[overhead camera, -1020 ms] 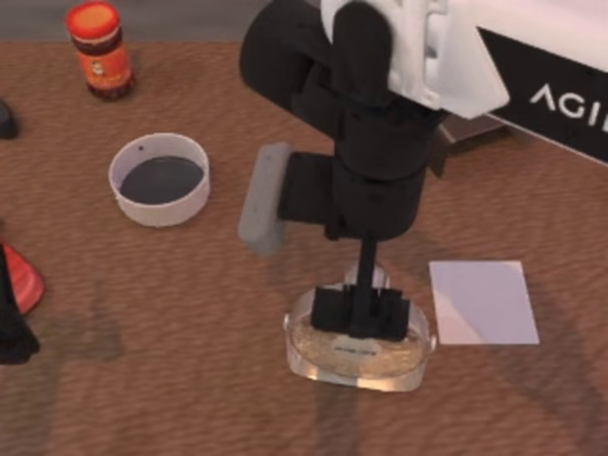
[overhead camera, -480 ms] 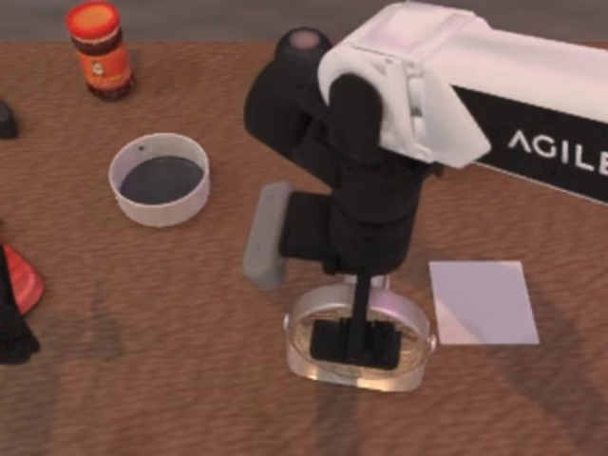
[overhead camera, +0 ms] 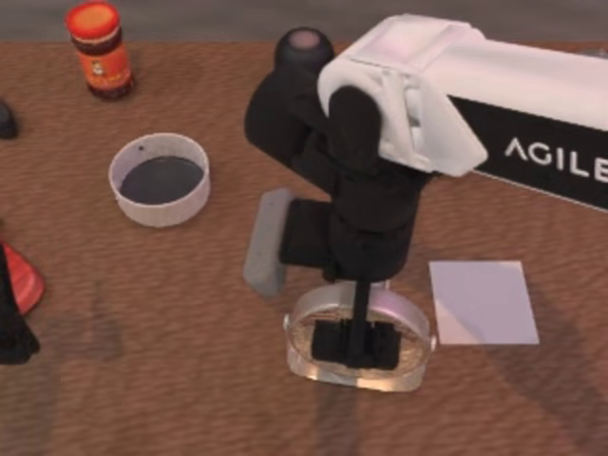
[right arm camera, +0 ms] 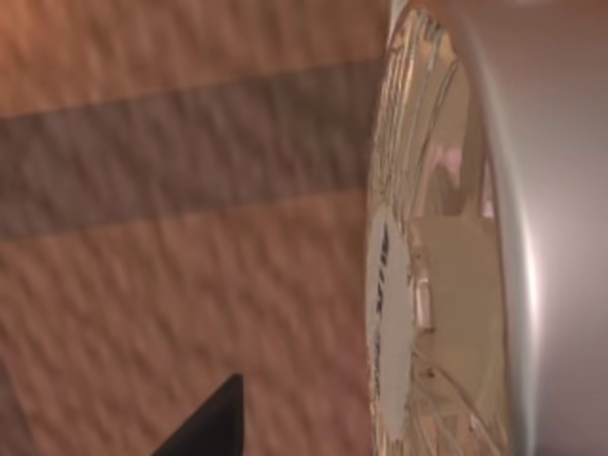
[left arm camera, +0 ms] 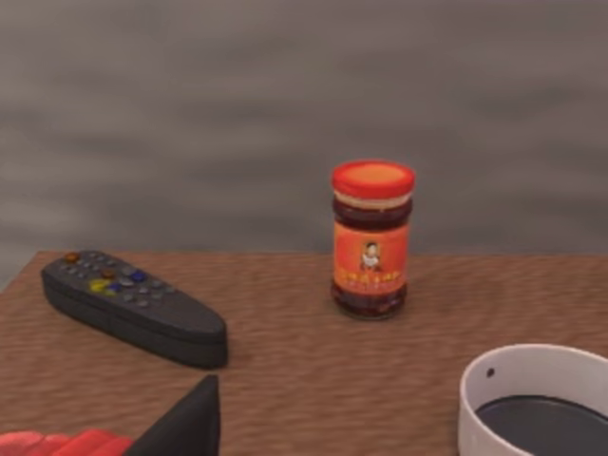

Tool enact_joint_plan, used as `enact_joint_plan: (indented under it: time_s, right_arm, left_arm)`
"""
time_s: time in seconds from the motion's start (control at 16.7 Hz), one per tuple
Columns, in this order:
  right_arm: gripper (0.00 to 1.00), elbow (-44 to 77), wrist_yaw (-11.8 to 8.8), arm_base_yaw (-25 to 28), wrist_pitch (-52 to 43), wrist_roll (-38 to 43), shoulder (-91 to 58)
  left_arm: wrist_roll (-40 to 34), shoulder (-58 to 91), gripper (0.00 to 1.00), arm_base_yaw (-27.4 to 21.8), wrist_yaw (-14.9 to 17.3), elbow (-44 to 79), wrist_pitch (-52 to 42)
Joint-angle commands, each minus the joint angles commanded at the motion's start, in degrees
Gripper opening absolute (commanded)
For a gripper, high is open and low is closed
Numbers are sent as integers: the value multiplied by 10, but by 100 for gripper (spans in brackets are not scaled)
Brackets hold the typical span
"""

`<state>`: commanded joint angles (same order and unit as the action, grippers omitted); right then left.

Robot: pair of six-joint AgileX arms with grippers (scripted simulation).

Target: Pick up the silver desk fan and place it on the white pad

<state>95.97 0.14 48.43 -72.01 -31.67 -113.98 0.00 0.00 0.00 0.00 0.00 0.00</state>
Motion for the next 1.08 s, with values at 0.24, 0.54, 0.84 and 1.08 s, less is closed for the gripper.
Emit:
enact_joint_plan:
  time_s: [0.24, 0.54, 0.84, 1.08]
  right_arm:
    - [47, 0, 0, 0, 0, 0, 0]
    - [10, 0, 0, 0, 0, 0, 0]
    - [0, 0, 0, 0, 0, 0, 0]
    - [0, 0, 0, 0, 0, 0, 0]
  left_arm:
    - [0, 0, 100, 0, 0, 0, 0]
    - [0, 0, 100, 0, 0, 0, 0]
    - [0, 0, 100, 0, 0, 0, 0]
    - [0, 0, 100, 0, 0, 0, 0]
